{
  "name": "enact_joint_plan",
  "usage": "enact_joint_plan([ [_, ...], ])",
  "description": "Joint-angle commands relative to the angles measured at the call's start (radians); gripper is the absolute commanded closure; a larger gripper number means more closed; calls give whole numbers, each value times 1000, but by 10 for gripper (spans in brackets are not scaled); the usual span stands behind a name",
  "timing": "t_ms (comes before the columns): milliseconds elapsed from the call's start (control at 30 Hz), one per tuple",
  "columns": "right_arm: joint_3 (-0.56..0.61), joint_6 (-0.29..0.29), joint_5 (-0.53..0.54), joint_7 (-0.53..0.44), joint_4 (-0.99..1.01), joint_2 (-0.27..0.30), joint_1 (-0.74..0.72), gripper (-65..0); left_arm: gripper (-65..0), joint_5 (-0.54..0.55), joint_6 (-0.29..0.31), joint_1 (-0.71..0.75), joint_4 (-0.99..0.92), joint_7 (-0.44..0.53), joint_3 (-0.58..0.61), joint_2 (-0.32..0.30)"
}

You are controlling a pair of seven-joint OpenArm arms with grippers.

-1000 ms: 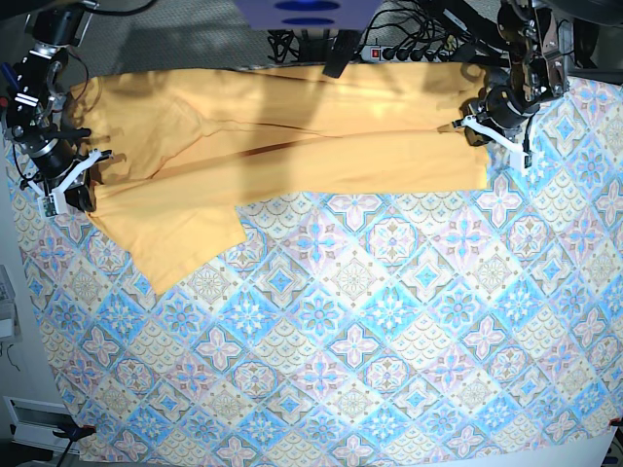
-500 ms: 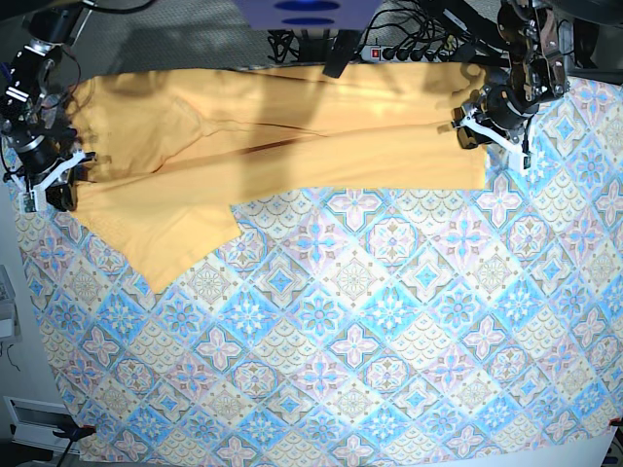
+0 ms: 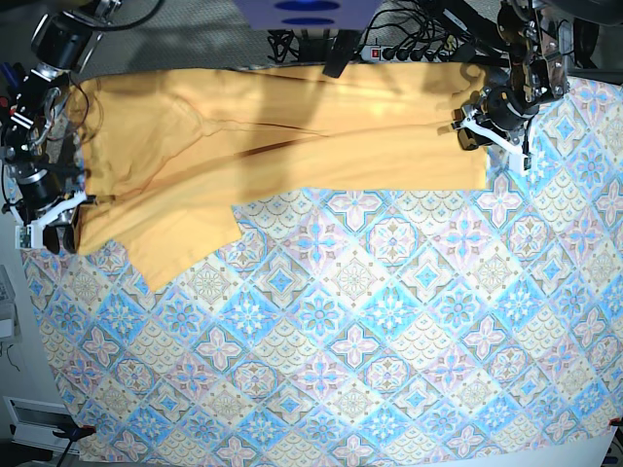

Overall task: Fold the T-shirt properly
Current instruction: 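Release the right gripper and move it to the shirt's hem corner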

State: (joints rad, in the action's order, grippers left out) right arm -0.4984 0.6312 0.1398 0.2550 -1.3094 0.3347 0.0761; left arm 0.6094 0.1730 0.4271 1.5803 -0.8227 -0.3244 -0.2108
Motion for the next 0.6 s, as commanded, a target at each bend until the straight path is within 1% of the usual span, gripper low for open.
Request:
enact_joint_plan([
  [0,2,0,13,-16,-17,11,-20,-208,-204,-10,-10,0,12,6,-8,-9],
  [133,83,0,13,-16,-16,7,-66,-208,-204,-6,-10,0,12,6,-8,-9],
  [200,102,0,13,-16,-12,7,-71,-208,-204,-6,-10,0,12,6,-8,-9],
  [333,109,0,13,-16,-8,7,-66,-208,-204,-6,-10,0,12,7,-9,-9],
  [567,109,0,11,-18,97,13,-80,-212,-204,-6,-10,0,12,7,-6,-9],
])
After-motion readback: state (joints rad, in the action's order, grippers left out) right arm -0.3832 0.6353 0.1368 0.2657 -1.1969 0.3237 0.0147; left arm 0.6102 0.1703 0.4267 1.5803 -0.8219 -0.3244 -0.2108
